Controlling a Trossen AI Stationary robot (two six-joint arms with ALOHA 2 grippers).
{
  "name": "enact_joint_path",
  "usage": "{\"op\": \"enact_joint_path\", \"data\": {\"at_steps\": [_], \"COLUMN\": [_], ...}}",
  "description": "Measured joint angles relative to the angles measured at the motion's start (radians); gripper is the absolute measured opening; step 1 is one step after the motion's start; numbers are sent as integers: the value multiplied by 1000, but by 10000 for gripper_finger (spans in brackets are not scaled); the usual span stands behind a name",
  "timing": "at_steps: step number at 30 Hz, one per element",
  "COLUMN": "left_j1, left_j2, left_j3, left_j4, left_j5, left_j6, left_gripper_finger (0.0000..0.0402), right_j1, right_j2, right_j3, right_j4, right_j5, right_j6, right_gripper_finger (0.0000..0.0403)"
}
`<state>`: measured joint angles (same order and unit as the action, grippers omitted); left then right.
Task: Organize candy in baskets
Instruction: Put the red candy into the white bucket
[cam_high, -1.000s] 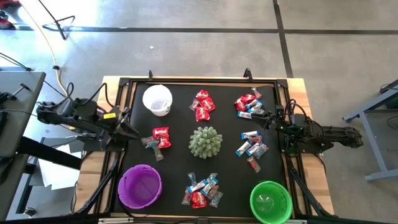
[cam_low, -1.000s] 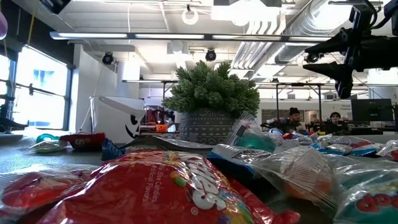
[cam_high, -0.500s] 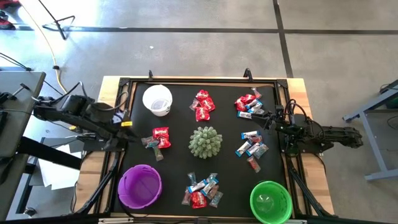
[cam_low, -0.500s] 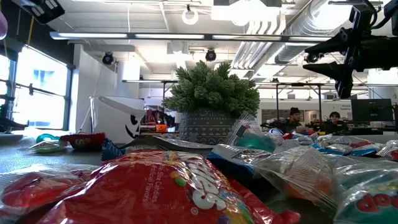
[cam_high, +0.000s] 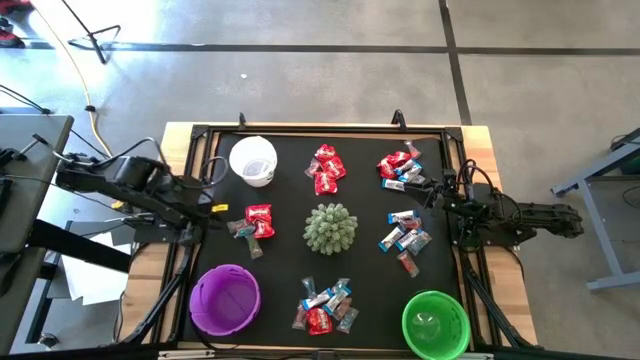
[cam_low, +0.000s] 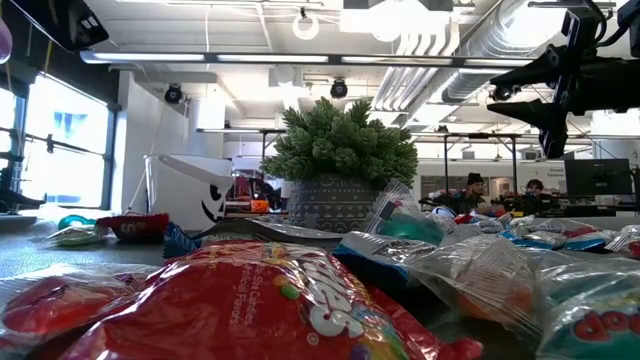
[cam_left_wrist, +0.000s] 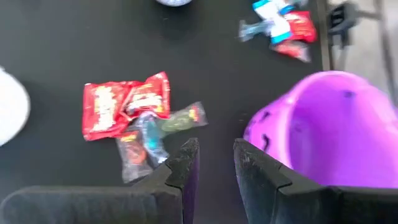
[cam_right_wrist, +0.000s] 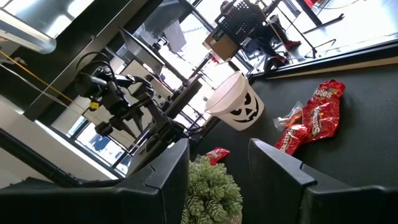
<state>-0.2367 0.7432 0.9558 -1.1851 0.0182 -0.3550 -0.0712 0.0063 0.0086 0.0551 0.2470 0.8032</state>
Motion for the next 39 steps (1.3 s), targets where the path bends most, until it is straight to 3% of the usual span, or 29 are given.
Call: {"op": "enact_joint_path", "data": {"at_steps": [8,13,21,39], "left_j1": [36,102,213,257], "left_j2": [207,373,569,742], "left_j3": [63,156,163,-5], "left_j4": [29,22,19,233], "left_j5": [-167,-188,-166,-163], "left_j6": [28,78,28,-263], "left_gripper_finger": [87,87,87,118], "right_j1": [0,0,0,0], "right_j2": [0,0,0,0], "right_j3": [0,0,0,0], "right_j4": [0,0,0,0], "right_j5": [0,0,0,0], "right_j6": [0,0,0,0], "right_gripper_finger": [162,162,162,162]}}
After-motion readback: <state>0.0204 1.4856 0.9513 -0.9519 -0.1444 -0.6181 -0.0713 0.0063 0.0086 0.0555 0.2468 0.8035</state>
